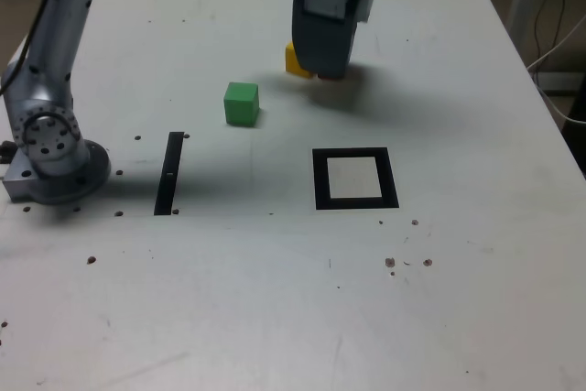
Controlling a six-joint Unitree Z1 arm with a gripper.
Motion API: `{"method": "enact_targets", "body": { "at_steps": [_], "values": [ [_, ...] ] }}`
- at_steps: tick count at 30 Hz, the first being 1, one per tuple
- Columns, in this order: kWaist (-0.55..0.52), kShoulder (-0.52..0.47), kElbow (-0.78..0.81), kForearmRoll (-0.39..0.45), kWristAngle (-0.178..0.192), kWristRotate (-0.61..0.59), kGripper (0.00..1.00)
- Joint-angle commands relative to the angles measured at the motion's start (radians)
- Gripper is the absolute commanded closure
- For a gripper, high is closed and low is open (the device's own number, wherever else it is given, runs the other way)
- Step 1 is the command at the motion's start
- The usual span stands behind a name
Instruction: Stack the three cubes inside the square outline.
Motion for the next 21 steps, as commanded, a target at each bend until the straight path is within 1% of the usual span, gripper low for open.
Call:
{"method": "enact_targets", "body": {
  "at_steps": [1,6,10,13,15,18,21],
  "values": [
    [0.002,0.016,-0.005,-0.003,0.003,-0.002,0.04],
    [0.013,0.022,-0.006,0.0,0.016,-0.006,0.06],
    [0.019,0.021,-0.016,0.012,0.015,-0.008,0.09],
    [0.019,0.02,-0.027,0.031,0.005,-0.006,0.13],
    [0.018,0.022,-0.031,0.047,-0.01,-0.004,0.15],
    [0.017,0.027,-0.033,0.058,-0.03,-0.002,0.17],
    [0.016,0.032,-0.035,0.06,-0.04,-0.002,0.18]
  ]
}}
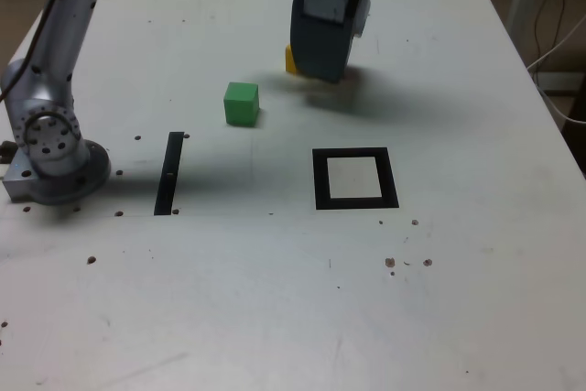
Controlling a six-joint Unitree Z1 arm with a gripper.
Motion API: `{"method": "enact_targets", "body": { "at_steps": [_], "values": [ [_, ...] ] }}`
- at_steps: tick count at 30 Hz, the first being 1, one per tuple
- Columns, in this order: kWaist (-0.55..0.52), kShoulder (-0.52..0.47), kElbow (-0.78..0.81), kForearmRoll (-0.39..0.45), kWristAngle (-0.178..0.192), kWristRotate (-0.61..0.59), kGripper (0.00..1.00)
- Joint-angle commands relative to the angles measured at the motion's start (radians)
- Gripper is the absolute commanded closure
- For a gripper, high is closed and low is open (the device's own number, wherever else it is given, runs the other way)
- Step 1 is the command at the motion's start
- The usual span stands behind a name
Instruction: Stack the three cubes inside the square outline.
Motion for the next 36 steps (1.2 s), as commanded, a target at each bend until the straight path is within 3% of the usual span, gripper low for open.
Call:
{"method": "enact_targets", "body": {
  "at_steps": [1,10,21,28,36],
  "values": [
    [-0.002,0.008,-0.007,0.001,-0.002,0.002,0.18],
    [-0.002,0.031,-0.017,-0.043,0.008,0.001,0.18],
    [-0.001,0.047,-0.005,-0.08,0.056,-0.013,0.18],
    [0.0,0.048,0.002,-0.085,0.061,-0.016,0.19],
    [0.0,0.048,0.005,-0.095,0.081,-0.028,0.38]
  ]
}}
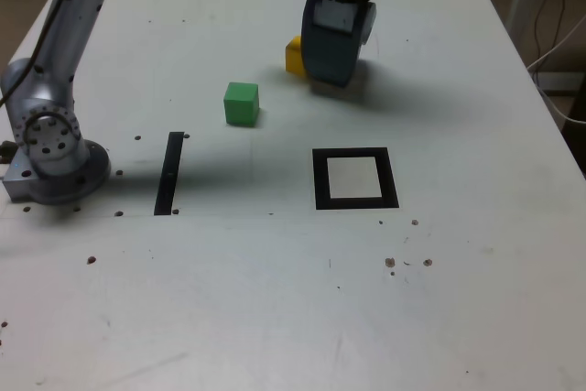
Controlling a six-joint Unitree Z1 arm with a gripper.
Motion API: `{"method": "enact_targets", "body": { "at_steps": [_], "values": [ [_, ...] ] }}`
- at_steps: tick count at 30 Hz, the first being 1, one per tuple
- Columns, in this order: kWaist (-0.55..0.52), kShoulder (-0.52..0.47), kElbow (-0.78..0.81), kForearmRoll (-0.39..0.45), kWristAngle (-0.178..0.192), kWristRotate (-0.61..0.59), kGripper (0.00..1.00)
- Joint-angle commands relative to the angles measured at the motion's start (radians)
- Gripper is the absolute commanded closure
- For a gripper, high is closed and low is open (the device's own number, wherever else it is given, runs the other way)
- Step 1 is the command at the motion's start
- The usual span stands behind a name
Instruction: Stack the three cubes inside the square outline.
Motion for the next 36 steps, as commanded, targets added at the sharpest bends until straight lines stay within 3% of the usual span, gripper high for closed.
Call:
{"method": "enact_targets", "body": {
  "at_steps": [1,6,14,21,30,36],
  "values": [
    [0.0,0.003,0.002,-0.006,0.008,-0.004,0.4],
    [0.002,0.0,0.012,-0.037,0.011,-0.005,0.49],
    [0.002,-0.008,0.046,-0.083,0.001,0.002,0.5],
    [0.003,-0.016,0.081,-0.089,0.012,-0.007,0.59],
    [-0.006,-0.051,0.081,-0.104,0.075,-0.004,0.62],
    [-0.097,-0.116,0.07,-0.11,0.102,0.037,0.62]
  ]
}}
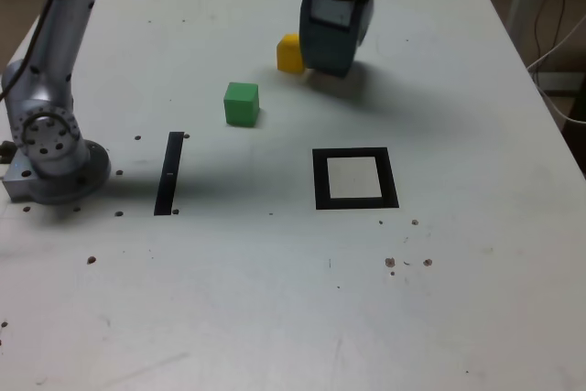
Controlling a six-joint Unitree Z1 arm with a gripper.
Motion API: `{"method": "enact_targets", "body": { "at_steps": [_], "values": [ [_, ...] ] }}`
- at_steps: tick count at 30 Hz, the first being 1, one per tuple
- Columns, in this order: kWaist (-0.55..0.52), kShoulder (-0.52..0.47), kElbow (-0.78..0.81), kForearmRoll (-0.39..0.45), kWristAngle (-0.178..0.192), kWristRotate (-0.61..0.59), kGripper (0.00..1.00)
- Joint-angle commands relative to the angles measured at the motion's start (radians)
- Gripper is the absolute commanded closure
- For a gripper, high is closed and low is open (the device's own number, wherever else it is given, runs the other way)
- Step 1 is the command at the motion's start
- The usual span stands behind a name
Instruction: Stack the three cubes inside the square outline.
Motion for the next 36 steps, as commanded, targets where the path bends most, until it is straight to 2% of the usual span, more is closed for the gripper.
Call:
{"method": "enact_targets", "body": {
  "at_steps": [1,5,11,14,18,26,36],
  "values": [
    [-0.038,-0.026,-0.007,-0.003,-0.001,0.03,0.62],
    [-0.157,-0.063,0.013,0.012,-0.022,0.117,0.61],
    [-0.376,-0.105,0.092,0.039,-0.088,0.2,0.62],
    [-0.466,-0.123,0.151,0.021,-0.117,0.228,0.62],
    [-0.559,-0.132,0.213,-0.031,-0.132,0.263,0.62],
    [-0.598,-0.095,0.21,-0.068,-0.132,0.377,0.62],
    [-0.559,-0.071,0.173,-0.032,-0.119,0.457,0.62]
  ]
}}
